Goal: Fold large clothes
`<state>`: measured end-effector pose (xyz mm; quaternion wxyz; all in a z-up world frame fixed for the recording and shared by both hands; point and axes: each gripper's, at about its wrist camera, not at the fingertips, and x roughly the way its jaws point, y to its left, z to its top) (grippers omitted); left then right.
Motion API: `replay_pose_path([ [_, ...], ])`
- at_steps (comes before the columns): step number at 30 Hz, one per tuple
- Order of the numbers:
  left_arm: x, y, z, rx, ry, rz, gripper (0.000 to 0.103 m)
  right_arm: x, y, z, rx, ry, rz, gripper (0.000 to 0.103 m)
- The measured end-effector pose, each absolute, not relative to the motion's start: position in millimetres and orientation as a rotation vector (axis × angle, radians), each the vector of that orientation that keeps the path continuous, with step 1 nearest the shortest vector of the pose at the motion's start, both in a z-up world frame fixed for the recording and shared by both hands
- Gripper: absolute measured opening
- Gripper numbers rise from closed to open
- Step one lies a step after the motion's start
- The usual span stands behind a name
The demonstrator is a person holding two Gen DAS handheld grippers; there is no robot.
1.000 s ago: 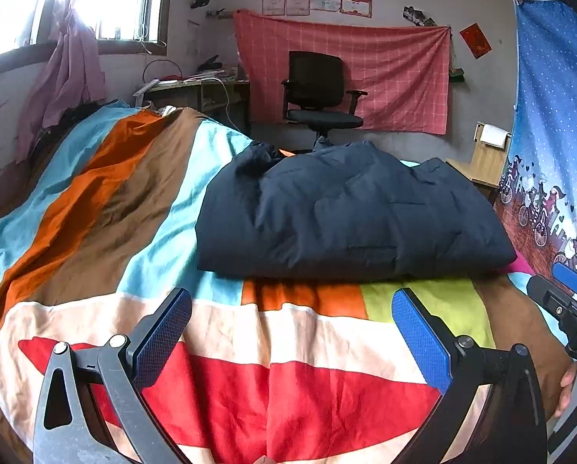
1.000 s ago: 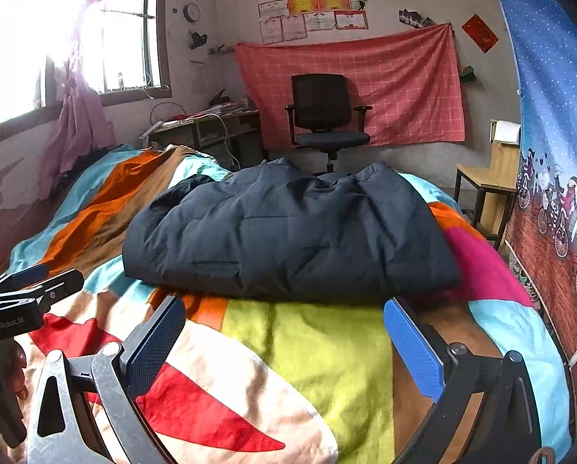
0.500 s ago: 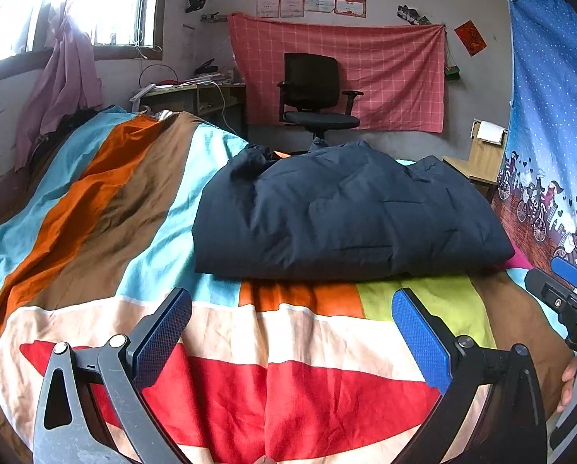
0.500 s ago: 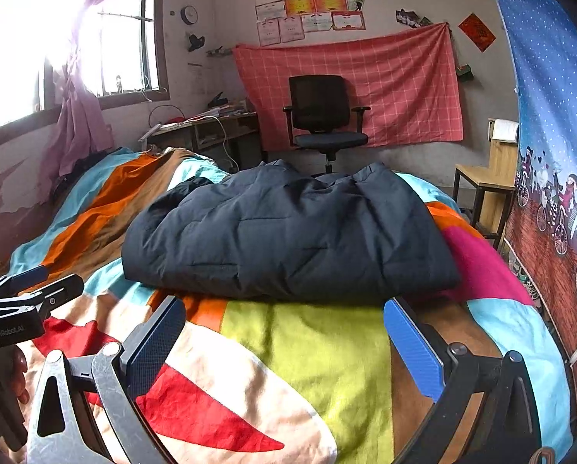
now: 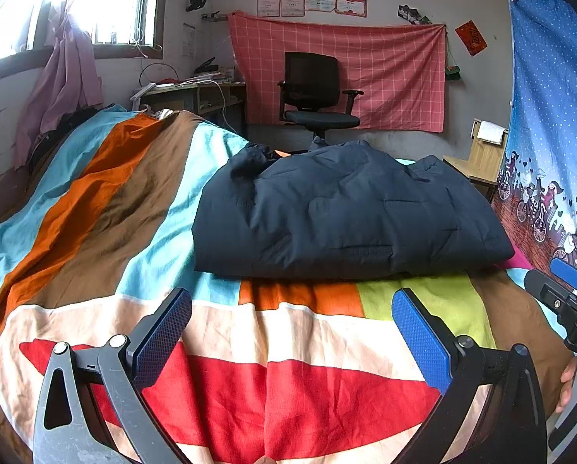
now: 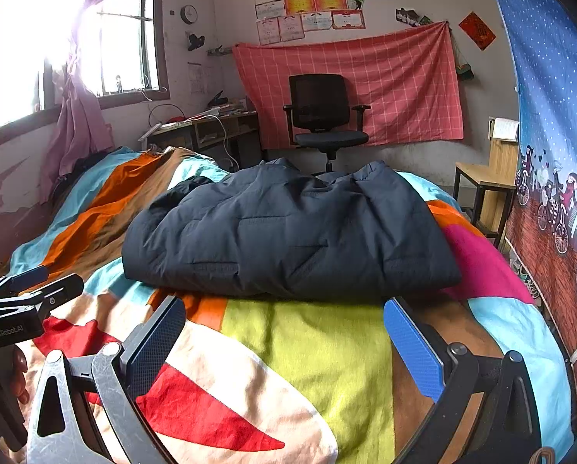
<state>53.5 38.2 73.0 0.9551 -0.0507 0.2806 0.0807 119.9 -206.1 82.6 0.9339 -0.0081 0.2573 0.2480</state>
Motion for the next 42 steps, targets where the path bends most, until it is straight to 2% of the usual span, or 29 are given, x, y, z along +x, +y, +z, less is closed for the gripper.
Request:
replay_pose_path([
  [42,51.7,33.9,70.9,-0.104,0.576,0.163,0.101,119.7,-206.2,82.2,-0.013,0.527,0.506,0.103],
])
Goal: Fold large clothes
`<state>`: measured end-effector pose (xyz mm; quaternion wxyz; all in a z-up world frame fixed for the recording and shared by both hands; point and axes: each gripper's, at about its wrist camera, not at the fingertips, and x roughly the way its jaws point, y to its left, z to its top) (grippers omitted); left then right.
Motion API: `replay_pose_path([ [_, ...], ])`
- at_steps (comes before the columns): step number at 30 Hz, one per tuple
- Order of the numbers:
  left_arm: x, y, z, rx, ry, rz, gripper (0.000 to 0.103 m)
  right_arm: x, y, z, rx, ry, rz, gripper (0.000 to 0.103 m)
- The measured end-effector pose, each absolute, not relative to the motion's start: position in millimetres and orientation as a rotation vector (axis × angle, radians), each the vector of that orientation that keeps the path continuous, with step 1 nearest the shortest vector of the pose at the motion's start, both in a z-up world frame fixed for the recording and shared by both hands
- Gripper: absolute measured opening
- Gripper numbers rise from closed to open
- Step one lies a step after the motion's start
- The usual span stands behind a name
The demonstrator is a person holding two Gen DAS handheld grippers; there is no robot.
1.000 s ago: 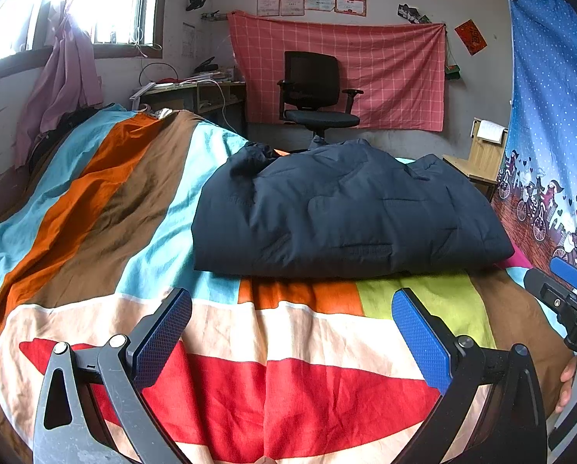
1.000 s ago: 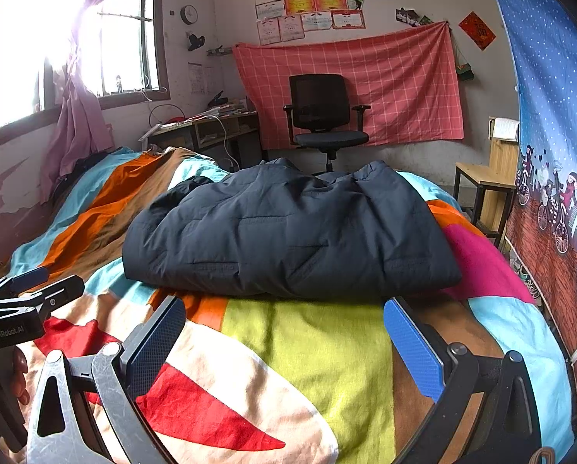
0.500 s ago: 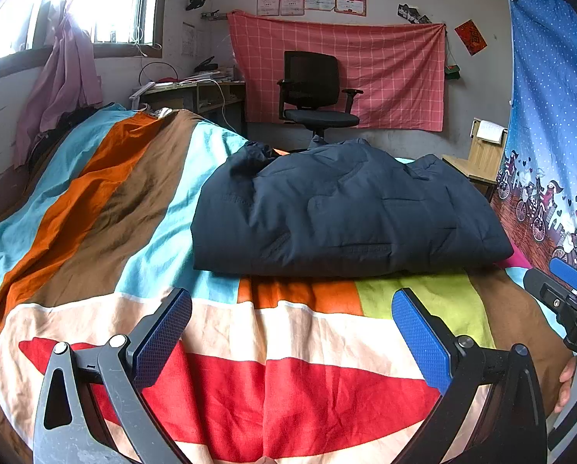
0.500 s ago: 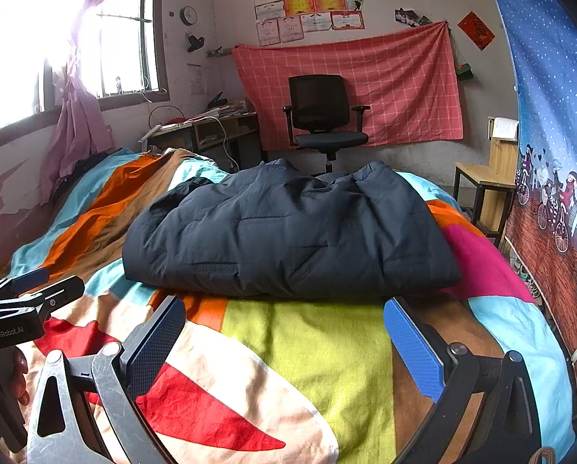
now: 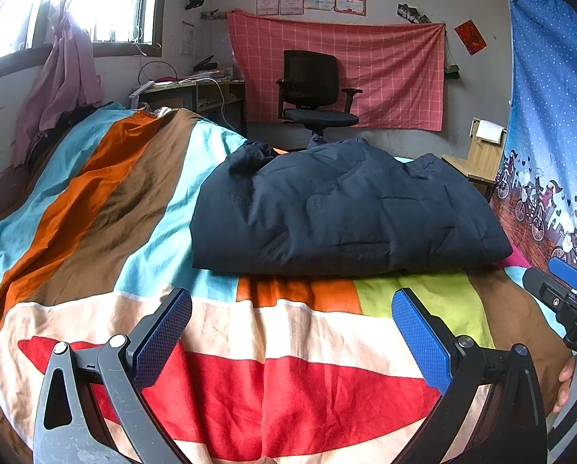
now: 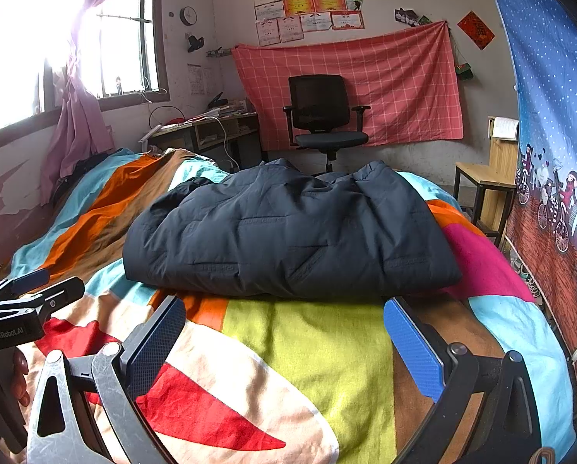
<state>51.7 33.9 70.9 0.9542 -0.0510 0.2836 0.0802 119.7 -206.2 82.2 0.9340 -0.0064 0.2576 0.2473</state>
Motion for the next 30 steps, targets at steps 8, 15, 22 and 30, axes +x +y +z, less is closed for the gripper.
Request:
replay_pose_path([
  [8,51.5,33.5,70.8,-0.105,0.575,0.162,0.101,120.1,-207.2,82.1,-0.014,0.528,0.507,0.103],
  [15,51.1,32.8,68.9,-0.105,0.581,0.159,0.101,119.8,-206.7,82.1,-0.013,0.527,0.506,0.103],
  [22,51.3,33.5,69.3,-0.107,0.581,0.159,0.101,119.6,-206.6,82.0,-0.012,0.529,0.506,0.103],
  [30,51.6,34.6,69.4,-0.107,0.581,0.158,0.101,119.2,-206.1,82.0,-0.013,0.527,0.505,0.103],
])
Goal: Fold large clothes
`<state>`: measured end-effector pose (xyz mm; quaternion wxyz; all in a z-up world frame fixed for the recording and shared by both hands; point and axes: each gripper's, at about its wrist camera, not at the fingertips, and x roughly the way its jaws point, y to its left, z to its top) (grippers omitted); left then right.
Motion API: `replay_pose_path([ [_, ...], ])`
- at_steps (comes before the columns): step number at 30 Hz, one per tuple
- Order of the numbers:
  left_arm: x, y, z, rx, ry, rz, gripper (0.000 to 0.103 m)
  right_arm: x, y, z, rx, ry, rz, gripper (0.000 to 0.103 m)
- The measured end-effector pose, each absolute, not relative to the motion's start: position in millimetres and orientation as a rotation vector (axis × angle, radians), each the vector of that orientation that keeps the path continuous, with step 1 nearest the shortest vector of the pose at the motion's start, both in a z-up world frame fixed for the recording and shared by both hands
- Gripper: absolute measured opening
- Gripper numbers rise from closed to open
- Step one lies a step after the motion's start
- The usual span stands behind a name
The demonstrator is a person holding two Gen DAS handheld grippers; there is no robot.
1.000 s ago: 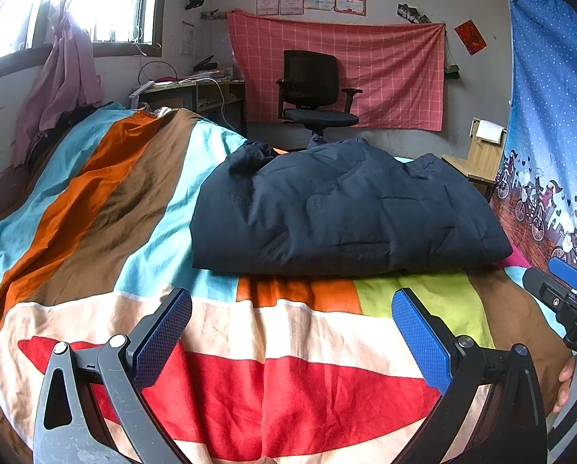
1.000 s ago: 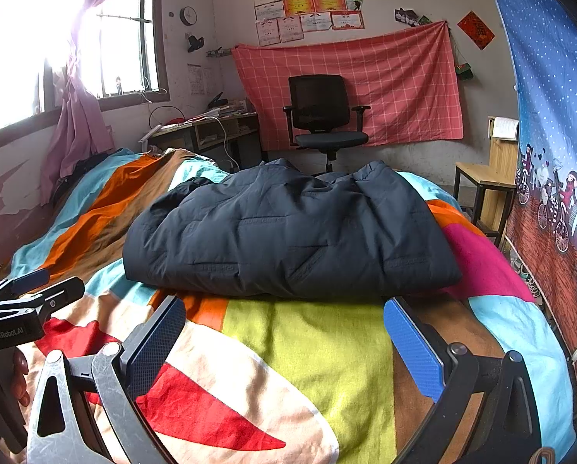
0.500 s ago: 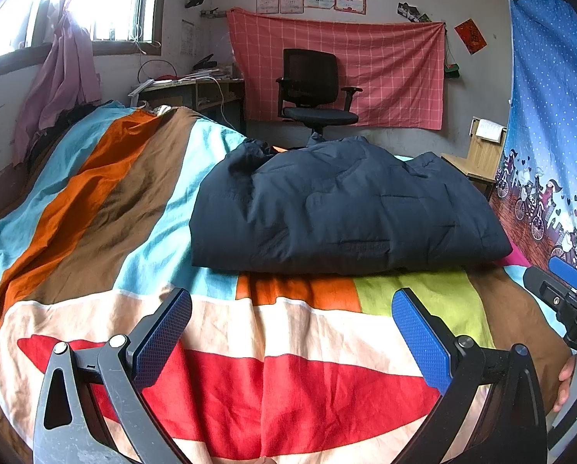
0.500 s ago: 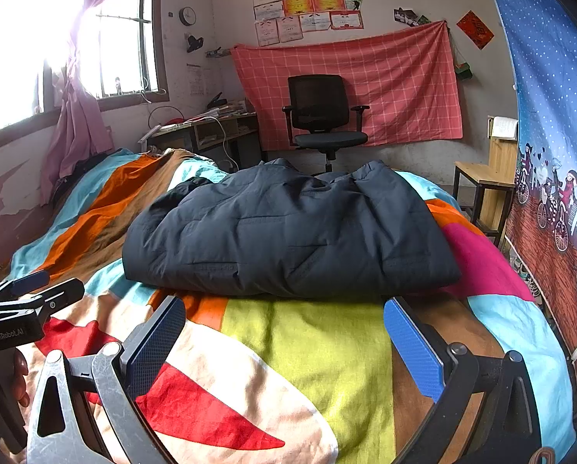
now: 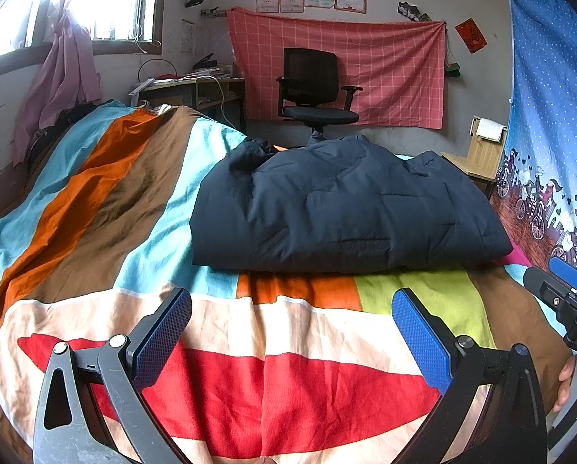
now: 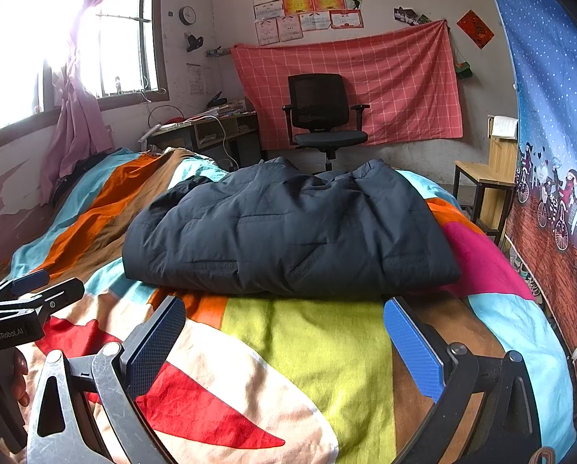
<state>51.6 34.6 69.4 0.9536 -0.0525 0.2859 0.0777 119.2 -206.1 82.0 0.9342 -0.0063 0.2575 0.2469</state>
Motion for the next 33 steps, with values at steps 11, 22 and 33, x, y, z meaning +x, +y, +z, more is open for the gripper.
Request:
replay_pose_path([
  [11,51.1,33.1,67.7,-0.11,0.586,0.154,0.101,119.0,-205.3,81.9,-0.012,0.528,0.505,0.103],
  [22,48.7,35.4,68.8,-0.11,0.584,0.17,0.101,118.5,-205.2,80.9,-0.012,0.53,0.502,0.103],
  [33,52.2,41.2,65.7,-0.094,0.609,0.187,0.101,117.6,-204.7,79.5,-0.014,0.531,0.503,0.103],
])
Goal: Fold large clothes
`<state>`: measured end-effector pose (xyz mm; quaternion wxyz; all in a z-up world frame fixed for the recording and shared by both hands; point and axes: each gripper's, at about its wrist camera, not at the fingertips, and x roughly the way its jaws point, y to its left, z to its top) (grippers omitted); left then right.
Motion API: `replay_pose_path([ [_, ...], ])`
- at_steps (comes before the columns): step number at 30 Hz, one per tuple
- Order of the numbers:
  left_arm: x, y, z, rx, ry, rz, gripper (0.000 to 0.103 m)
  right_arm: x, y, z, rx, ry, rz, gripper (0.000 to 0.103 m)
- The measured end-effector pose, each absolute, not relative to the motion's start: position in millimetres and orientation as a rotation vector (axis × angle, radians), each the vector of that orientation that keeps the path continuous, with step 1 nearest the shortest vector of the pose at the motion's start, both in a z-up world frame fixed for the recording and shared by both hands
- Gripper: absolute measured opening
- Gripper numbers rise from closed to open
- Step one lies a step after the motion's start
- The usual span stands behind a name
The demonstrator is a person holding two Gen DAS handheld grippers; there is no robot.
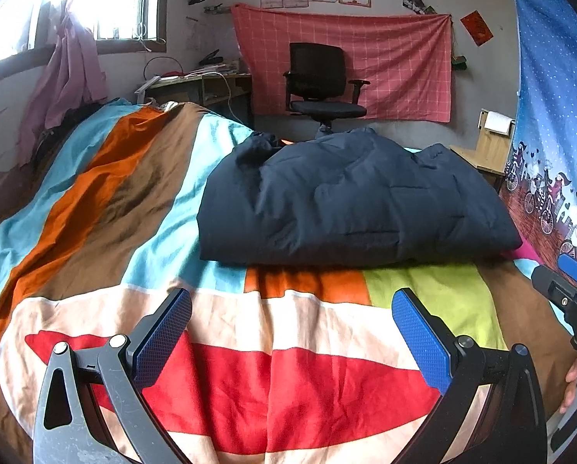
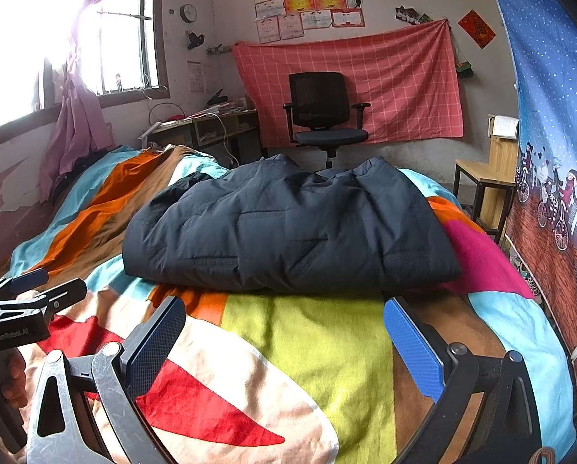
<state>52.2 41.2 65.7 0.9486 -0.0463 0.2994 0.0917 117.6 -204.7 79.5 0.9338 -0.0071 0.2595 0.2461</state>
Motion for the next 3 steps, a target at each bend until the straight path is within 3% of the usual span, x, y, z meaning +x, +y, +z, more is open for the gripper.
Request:
replay_pose_path([
  [3,52.9,42.0,65.3,-0.096,0.614,0.186,0.101,116.5,-204.5,77.0,-0.016,0.534,0.504,0.103],
])
